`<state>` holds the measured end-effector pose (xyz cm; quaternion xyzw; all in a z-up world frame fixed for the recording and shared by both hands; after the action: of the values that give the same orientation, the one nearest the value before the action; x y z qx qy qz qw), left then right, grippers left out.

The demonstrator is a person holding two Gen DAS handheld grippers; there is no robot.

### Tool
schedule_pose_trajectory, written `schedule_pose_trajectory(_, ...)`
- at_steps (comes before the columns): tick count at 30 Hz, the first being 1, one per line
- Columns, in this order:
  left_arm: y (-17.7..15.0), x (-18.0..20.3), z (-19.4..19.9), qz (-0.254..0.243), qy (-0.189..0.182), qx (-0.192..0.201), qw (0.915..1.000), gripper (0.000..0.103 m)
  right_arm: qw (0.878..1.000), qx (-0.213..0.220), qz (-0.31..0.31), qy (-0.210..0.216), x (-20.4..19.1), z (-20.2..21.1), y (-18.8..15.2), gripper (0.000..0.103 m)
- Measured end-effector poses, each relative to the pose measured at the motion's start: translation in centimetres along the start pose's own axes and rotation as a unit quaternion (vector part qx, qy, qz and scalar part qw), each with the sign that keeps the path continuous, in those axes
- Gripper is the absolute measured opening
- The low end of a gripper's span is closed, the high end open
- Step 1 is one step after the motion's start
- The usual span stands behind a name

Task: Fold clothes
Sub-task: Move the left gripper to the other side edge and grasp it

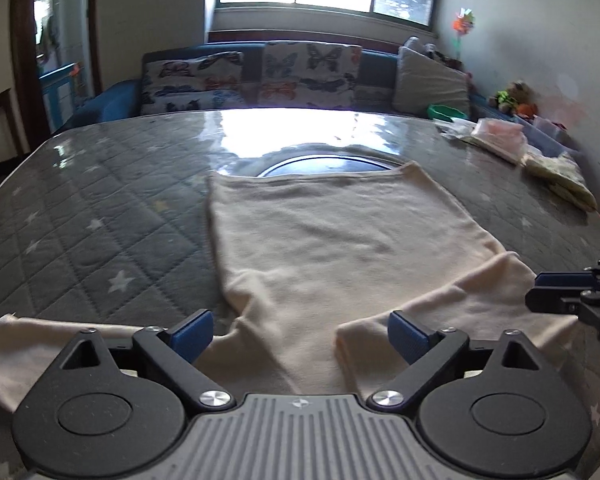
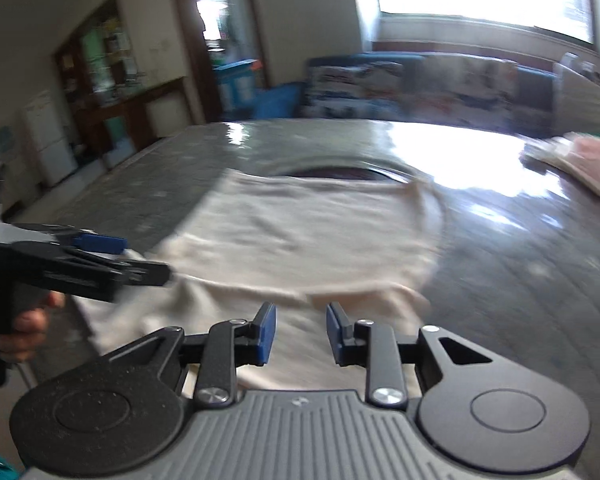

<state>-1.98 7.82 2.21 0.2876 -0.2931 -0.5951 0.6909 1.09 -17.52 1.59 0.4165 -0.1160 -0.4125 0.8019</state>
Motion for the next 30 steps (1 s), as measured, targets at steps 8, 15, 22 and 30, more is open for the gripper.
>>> schedule_pose_trajectory(8, 0.2, 2.6, -1.9, -0.056, -0.026, -0.002, 0.9981, 0.077, 0.998, -0.016, -0.039, -0.043, 4.4, 0.8, -2.2, 0.028)
schedule_pose_trajectory(15, -0.4, 3.1, -2.8, -0.070, -0.036, -0.014, 0.9968, 0.049, 0.998, -0.019, -0.057, -0.028, 5.4, 1.4, -3.2, 0.028)
schedule_pose_trajectory(22, -0.3, 3.3, -2.7, -0.075, -0.035, -0.011, 0.9966, 0.035, 0.998, -0.019, -0.040, -0.034, 4.7, 2.3, -4.0, 0.028)
schedule_pose_trajectory(30, -0.3, 3.1, -2.1, -0.075, -0.031, -0.006, 0.9966, 0.057, 0.999, -0.007, -0.028, -0.039, 3.9, 1.5, -4.6, 0.027)
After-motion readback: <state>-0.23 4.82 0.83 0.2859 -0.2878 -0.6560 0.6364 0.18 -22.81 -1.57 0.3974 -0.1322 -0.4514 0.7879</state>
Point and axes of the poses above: each gripper's, at about its wrist camera, not at the fingertips, and z roughly against the way its jaws point, x to its right, y to its top, the point moved 1 cm from there along -z, roughly the way its jaws point, and after that the axes turned 1 degree about x, right-handed, at the moved point
